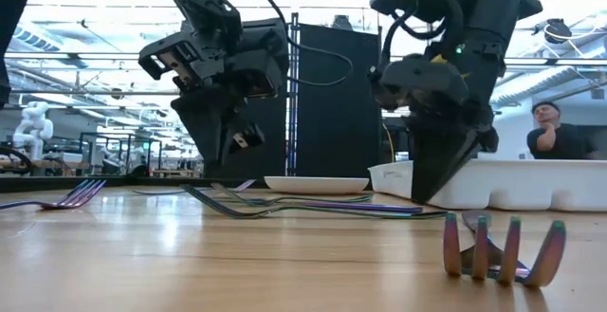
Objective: Sort silverware
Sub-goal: Put the purple table knife into the white silverware tray
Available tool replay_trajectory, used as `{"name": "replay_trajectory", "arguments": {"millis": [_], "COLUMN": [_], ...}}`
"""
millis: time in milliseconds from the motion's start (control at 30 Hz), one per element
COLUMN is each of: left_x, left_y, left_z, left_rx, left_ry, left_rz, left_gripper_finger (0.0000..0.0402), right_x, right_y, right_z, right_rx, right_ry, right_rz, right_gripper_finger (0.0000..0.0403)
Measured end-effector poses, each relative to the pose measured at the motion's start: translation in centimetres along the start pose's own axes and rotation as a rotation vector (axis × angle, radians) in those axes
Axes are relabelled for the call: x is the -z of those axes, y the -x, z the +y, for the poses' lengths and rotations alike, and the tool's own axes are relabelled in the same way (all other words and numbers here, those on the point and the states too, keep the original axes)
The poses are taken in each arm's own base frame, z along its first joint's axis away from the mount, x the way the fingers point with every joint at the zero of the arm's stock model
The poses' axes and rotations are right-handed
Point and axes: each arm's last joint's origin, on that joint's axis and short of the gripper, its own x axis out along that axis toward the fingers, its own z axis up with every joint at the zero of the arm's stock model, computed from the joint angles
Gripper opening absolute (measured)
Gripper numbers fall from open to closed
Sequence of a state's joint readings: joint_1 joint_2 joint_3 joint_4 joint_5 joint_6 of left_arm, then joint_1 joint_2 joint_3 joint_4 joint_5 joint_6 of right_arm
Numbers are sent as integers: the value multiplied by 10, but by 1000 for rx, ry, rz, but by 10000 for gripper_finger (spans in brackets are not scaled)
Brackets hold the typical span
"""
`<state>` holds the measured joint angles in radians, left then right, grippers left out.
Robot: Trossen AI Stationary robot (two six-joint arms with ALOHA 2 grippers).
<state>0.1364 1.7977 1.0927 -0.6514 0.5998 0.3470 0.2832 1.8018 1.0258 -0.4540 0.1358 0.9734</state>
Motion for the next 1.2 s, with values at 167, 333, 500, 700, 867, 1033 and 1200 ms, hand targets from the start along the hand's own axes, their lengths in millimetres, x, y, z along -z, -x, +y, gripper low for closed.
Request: {"name": "replay_trajectory", "arguments": {"millis": [167, 333, 500, 700, 867, 1033, 1200], "left_x": [-2, -4, -7, -6, -2, 13, 49], "left_y": [-1, -1, -1, -1, 2, 21, 18], "left_z": [-1, -1, 0, 1, 4, 26, 44], "left_rx": [-9, -21, -33, -56, -89, 288, 383], "left_ry": [-17, -73, -136, -122, 4, 290, 626], "left_rz": [-10, -22, -47, -34, 4, -178, -184], "left_gripper_finger": [41, 41, 55, 128, 181, 185, 185], "right_x": [0, 2, 3, 3, 3, 3, 3], "right_y": [-4, -4, -3, -4, -4, -4, -4], "right_z": [1, -1, -3, -3, -3, -3, -3], "right_rx": [-2, 21, 39, 39, 40, 41, 44], "right_ry": [-7, -5, 8, -1, -3, -3, -2], "right_rz": [4, 20, 34, 36, 37, 37, 33], "right_gripper_finger": [0, 0, 0, 0, 0, 0, 0]}}
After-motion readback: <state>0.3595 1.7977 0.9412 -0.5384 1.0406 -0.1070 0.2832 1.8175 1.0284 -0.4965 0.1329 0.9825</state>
